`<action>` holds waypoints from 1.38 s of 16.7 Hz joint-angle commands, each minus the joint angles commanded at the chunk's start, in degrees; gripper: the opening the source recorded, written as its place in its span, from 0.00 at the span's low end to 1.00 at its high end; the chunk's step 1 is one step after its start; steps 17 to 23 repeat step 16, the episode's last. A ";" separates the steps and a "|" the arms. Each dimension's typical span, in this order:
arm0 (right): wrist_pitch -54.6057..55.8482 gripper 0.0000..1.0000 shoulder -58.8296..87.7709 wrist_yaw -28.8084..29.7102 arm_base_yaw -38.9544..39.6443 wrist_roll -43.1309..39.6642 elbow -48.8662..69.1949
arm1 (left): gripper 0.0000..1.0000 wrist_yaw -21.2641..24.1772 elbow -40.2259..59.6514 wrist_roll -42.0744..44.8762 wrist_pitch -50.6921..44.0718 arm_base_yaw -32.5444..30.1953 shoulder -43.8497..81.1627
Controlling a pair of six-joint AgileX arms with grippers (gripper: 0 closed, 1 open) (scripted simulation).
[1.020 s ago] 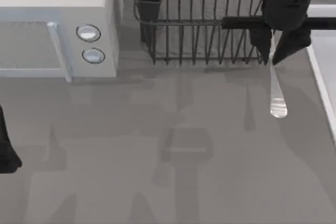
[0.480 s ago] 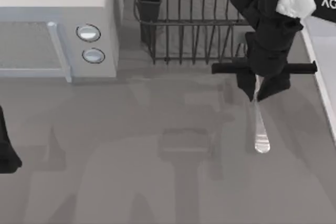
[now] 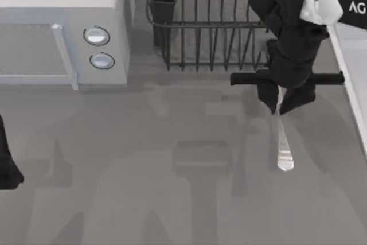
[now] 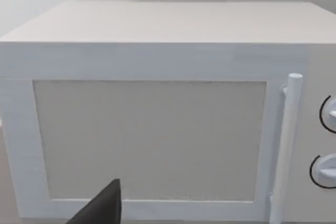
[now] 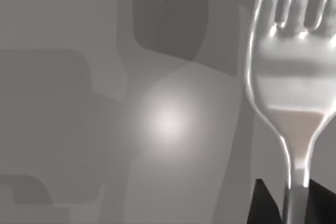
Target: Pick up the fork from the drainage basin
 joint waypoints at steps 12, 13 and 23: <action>0.00 1.00 0.00 0.00 0.00 0.00 0.00 | 1.00 0.00 0.00 0.00 0.00 0.00 0.00; 0.00 1.00 0.00 0.00 0.00 0.00 0.00 | 1.00 0.00 0.00 0.00 0.00 0.00 0.00; 0.00 1.00 0.00 0.00 0.00 0.00 0.00 | 1.00 0.00 0.00 0.00 0.00 0.00 0.00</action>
